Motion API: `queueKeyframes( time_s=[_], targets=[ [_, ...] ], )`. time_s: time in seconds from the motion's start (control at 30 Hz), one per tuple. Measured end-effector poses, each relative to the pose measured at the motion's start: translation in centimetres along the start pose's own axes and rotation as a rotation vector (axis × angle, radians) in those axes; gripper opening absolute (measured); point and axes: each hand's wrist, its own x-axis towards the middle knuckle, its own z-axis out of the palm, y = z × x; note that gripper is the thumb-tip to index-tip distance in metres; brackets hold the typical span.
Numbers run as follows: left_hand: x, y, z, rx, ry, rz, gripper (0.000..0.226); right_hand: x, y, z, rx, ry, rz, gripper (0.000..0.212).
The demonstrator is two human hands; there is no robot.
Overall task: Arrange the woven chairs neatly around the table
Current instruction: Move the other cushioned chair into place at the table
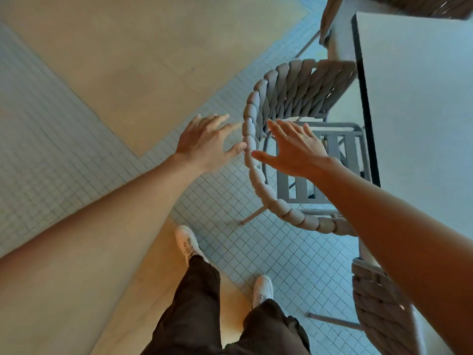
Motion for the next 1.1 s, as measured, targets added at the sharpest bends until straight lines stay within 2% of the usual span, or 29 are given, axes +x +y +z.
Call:
queueKeyframes(
  time_s=[0.2, 0.47, 0.8, 1.1],
  targets=[
    [6.0, -8.7, -3.7, 0.006, -0.049, 0.102, 0.075, 7.4, -3.4, -2.6, 0.058, 0.024, 0.139, 0.103],
    [12.8, -16.6, -6.3, 0.052, -0.062, 0.116, 0.075, 15.8, -4.0, -4.5, 0.059, 0.015, 0.214, 0.106],
    [27.6, -21.4, -6.6, 0.098, -0.089, 0.189, 0.074, 28.3, 0.9, -6.1, 0.068, 0.007, 0.279, 0.107],
    [42.5, -22.4, -8.9, 0.056, -0.091, 0.243, 0.074, 38.7, 7.0, -10.7, 0.103, -0.045, 0.333, 0.106]
  ],
)
